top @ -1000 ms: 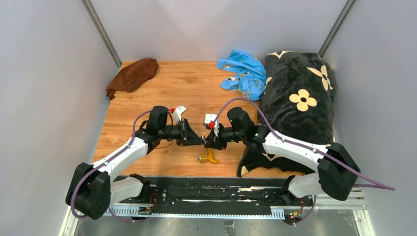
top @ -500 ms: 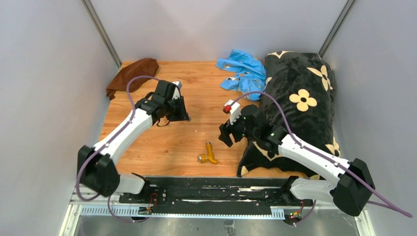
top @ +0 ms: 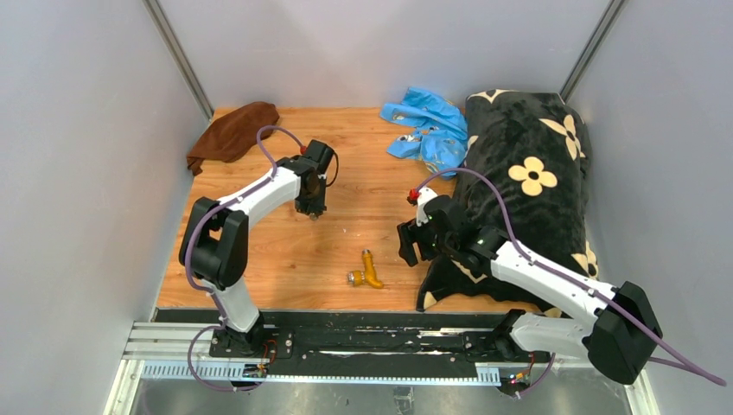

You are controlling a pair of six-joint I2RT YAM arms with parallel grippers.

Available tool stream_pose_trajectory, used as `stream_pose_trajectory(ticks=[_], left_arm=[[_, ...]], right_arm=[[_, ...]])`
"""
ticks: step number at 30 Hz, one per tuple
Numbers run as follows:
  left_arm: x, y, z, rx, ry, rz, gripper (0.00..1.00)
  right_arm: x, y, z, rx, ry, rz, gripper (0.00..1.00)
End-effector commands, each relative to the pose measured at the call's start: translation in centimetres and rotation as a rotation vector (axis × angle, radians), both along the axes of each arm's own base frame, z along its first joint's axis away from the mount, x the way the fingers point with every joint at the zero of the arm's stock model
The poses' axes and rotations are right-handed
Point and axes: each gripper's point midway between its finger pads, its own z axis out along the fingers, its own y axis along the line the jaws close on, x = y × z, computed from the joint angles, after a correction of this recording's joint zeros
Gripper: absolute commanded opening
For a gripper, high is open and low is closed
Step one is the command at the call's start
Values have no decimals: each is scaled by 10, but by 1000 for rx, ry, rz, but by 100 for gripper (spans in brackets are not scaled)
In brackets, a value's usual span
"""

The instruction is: Install the water faucets

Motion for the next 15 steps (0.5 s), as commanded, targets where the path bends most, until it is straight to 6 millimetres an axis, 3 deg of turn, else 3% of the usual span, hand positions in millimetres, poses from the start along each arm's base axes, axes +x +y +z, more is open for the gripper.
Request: stream_pose_trajectory(ticks=[1,8,15], left_arm=[[17,-5,-3,-3,-47,14,0],[23,-19,-23,-59,-43,8,0],[22,-15,-37,-16,11,8,3]], right_arm=[[-2,-7,-13,-24,59,-62,73],[-6,-3,-19,-21,96,-50,72],[-9,-4,-26,-31,120,-57,73]])
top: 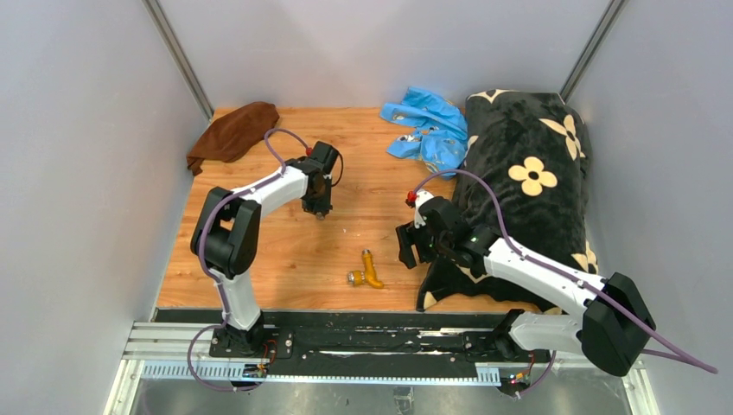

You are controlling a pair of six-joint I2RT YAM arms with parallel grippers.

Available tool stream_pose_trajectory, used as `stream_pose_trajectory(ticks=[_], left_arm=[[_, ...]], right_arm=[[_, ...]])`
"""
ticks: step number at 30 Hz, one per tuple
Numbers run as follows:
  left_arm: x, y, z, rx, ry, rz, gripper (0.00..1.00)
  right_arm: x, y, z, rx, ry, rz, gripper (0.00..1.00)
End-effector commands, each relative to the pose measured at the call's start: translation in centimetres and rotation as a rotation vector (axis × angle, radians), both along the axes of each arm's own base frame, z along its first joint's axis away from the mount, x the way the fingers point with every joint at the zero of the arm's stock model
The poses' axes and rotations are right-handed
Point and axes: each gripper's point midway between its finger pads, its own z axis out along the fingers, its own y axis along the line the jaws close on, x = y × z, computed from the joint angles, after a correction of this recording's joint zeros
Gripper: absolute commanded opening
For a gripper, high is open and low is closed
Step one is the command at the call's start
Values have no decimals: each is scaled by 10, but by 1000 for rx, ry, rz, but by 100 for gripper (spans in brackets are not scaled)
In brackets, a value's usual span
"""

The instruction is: Install the water faucets

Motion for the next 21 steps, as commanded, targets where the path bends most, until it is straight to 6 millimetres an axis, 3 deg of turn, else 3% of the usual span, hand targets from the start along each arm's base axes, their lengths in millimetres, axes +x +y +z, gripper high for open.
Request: stream_pose_trajectory(ticks=[1,6,10,15,21], left_arm=[[4,-1,-7,15,6,7,7],[4,-1,-9,21,13,7,21],[6,-3,-7,18,15,-3,44],[8,-4,-4,6,4,-3,56],[9,-9,20,-36,-47,-1,75]], right_arm=[[-4,-3,-5,1,28,-18,73],[-4,-3,-4,4,27,-16,73],[-4,0,-4,9,35,-5,73],[-3,2,-6,12,39,-9,73],[-4,13,-5,61,48,-5,73]])
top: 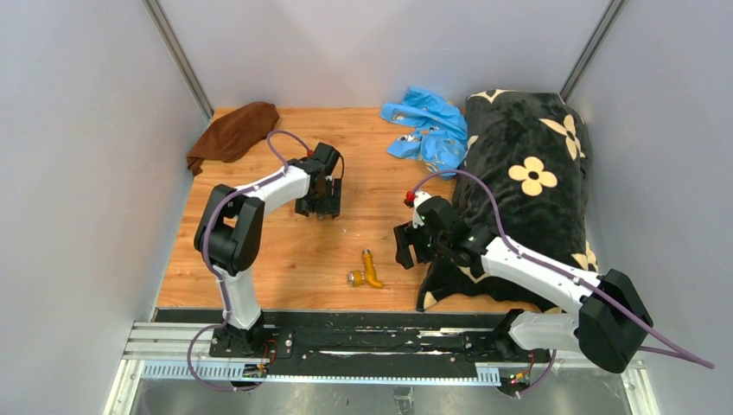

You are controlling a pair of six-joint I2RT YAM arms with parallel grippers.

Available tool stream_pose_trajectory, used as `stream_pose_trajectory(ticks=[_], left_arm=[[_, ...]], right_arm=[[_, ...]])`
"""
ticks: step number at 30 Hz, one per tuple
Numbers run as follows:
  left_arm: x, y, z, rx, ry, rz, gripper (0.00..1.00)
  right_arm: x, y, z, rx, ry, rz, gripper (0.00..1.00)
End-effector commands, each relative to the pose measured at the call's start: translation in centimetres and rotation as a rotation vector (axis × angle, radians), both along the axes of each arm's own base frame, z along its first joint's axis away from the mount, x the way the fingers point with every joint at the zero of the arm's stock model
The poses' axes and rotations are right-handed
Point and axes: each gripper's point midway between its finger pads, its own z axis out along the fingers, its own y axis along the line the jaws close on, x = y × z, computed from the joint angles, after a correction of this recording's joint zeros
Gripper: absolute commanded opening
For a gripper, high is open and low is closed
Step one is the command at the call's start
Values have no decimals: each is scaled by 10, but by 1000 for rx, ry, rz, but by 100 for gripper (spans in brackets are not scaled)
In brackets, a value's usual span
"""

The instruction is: Install the water faucets

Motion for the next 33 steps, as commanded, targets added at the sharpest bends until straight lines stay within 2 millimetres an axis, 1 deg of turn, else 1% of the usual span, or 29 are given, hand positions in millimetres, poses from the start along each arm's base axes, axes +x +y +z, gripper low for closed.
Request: stream_pose_trajectory(ticks=[1,3,4,6,7,8,9,11,12,13,14,17,19,22,25,28,30,32,33], left_arm=[[10,-10,38,-63,-94,-1,80],[9,-12,53,-93,-127,0,84],[8,-12,62,-108,-147,3,85],[5,-14,81,-142,-188,-3,87],[1,-14,91,-156,-207,-5,87],[-1,-14,105,-179,-242,-7,88],[-5,-14,111,-192,-254,-7,88],[-14,-14,133,-236,-303,-15,88],[-20,-14,141,-260,-324,-22,88],[-27,-14,156,-300,-367,-34,88],[-34,-15,165,-330,-399,-45,89],[-55,-12,181,-400,-475,-61,92],[-68,-8,184,-431,-505,-53,93],[-84,-2,179,-459,-516,-26,94],[-96,1,167,-491,-495,22,95],[-105,2,151,-507,-465,51,99],[-108,4,146,-508,-464,57,98],[-110,7,144,-500,-465,68,98],[-111,8,143,-497,-462,71,98]], right_arm=[[0,11,0,49,8,-7,73],[1,18,2,58,0,-2,73],[2,22,3,57,-7,-4,70],[1,37,7,68,-9,23,67],[0,43,6,60,-4,30,66],[0,47,1,38,7,7,66],[3,50,2,37,10,-22,65],[4,58,-7,13,47,-64,65],[5,61,-12,-1,72,-88,64],[6,63,-17,-25,94,-114,63],[8,64,-22,-49,108,-142,63],[11,75,-34,-80,135,-165,63],[11,82,-39,-96,131,-170,62],[9,88,-49,-124,134,-186,60],[9,91,-58,-165,128,-194,56],[6,90,-65,-217,113,-195,53],[3,89,-71,-242,109,-188,47],[0,92,-76,-248,109,-168,37],[-1,95,-78,-241,109,-159,34]])
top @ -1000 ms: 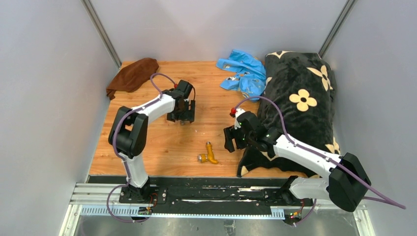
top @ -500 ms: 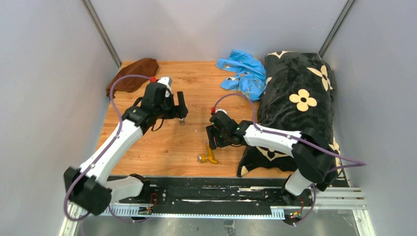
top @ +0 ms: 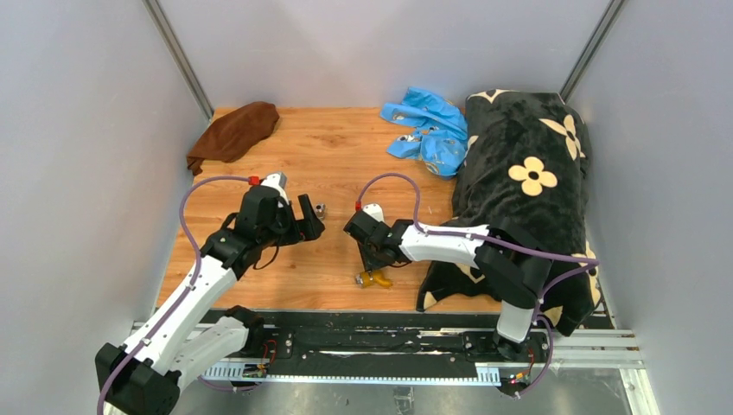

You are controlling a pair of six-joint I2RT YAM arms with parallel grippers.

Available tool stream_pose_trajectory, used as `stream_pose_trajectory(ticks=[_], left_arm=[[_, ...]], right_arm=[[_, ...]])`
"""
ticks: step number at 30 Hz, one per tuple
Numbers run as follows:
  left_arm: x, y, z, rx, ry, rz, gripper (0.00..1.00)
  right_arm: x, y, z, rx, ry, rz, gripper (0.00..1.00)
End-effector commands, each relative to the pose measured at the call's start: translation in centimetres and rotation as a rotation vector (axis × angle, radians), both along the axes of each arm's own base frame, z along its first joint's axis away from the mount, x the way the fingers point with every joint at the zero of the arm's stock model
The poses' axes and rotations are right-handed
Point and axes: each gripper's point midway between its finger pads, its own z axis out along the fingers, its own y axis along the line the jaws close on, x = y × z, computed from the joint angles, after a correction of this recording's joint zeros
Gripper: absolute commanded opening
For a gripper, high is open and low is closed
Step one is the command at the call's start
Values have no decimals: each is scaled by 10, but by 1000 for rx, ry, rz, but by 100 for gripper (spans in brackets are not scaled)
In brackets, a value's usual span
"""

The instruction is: Install the water faucets

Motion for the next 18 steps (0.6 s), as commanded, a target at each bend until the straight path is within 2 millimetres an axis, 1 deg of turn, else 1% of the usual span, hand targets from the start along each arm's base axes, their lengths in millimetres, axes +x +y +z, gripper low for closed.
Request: stream_pose_trajectory(ticks=[1,2,5,7,9,12,14,15,18], left_arm=[[-1,1,10,-30,-34,26,98],[-2,4,11,-16,-33,33,98],[-4,10,15,1,-51,40,98],[-7,9,16,-20,-48,52,98],[-10,2,19,-58,-37,29,98],[-20,-16,21,-106,-2,-82,98],[-31,-40,25,-201,4,-209,99],[-35,-48,24,-244,9,-246,99],[-44,-56,17,-306,32,-277,91]], right_arm=[[-5,2,-10,-39,-14,18,31],[-6,5,-12,-28,-12,30,28],[-5,7,-14,-21,-20,60,24],[-3,5,-12,-32,-42,108,15],[1,1,-3,-36,-89,175,2],[1,-6,15,-14,-169,302,1],[-7,-8,27,23,-208,419,1],[-12,-8,35,48,-231,479,1],[-29,-9,58,145,-291,621,0]])
